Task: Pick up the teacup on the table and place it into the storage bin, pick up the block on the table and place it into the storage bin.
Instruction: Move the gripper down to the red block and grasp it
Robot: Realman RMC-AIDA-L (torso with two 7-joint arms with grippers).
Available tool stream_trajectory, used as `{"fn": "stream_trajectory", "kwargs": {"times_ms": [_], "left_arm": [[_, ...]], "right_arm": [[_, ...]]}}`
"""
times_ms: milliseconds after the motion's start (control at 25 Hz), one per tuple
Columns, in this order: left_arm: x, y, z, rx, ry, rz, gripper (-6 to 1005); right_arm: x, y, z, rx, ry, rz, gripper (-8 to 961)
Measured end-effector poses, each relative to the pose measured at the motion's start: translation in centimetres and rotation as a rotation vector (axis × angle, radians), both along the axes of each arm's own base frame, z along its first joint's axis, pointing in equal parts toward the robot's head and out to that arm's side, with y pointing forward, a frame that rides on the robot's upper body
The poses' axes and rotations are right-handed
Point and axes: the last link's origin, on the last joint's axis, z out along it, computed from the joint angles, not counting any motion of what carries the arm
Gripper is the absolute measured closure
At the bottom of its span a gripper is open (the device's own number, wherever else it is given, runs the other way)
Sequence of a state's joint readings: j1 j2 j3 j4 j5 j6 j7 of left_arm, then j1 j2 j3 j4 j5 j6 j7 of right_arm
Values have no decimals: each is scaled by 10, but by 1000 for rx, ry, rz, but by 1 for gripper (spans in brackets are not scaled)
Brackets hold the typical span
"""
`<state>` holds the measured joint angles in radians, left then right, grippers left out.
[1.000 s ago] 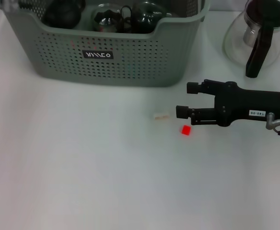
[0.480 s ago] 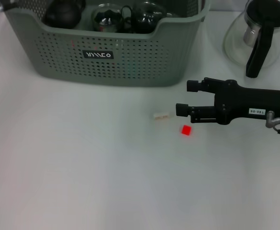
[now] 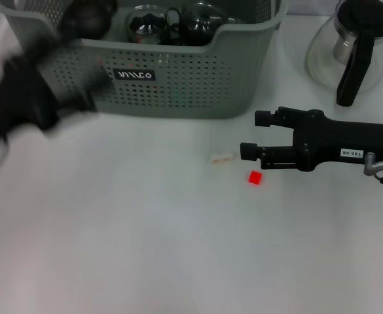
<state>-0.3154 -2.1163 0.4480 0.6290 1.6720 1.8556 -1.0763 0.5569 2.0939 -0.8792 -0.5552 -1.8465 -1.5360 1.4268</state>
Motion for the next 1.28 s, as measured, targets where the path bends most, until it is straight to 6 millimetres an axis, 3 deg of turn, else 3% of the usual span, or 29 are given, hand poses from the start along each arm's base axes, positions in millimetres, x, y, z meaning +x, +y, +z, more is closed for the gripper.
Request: {"fn": "stream_trajectory", "kwargs": {"times_ms": [160, 320, 520, 680, 800, 840, 960, 1280], "left_arm": [[-11, -28, -38, -70, 149, -37, 92], [-21, -42, -60, -140, 226, -33, 94], [-26, -45, -64, -150, 251, -20, 94], [-25, -43, -62, -146, 251, -18, 94], [-25, -41, -62, -140, 249, -19, 94], [-25, -40, -61, -136, 247, -18, 94], [-25, -39, -59, -125, 241, -15, 94], [-28, -42, -56, -119, 236, -1, 94]], "right_arm": [[-1, 0, -1, -11, -3, -3, 7], [2, -3, -2, -31, -20, -11, 7], [7, -7, -4, -107, -92, -25, 7], [2, -2, 7, -191, -222, -30, 8], [-22, 11, 26, -230, -386, -16, 8], [-22, 11, 26, -230, -386, -16, 8], [-49, 19, 35, -253, -525, 38, 8], [-99, 36, 23, -313, -937, 113, 21]]}}
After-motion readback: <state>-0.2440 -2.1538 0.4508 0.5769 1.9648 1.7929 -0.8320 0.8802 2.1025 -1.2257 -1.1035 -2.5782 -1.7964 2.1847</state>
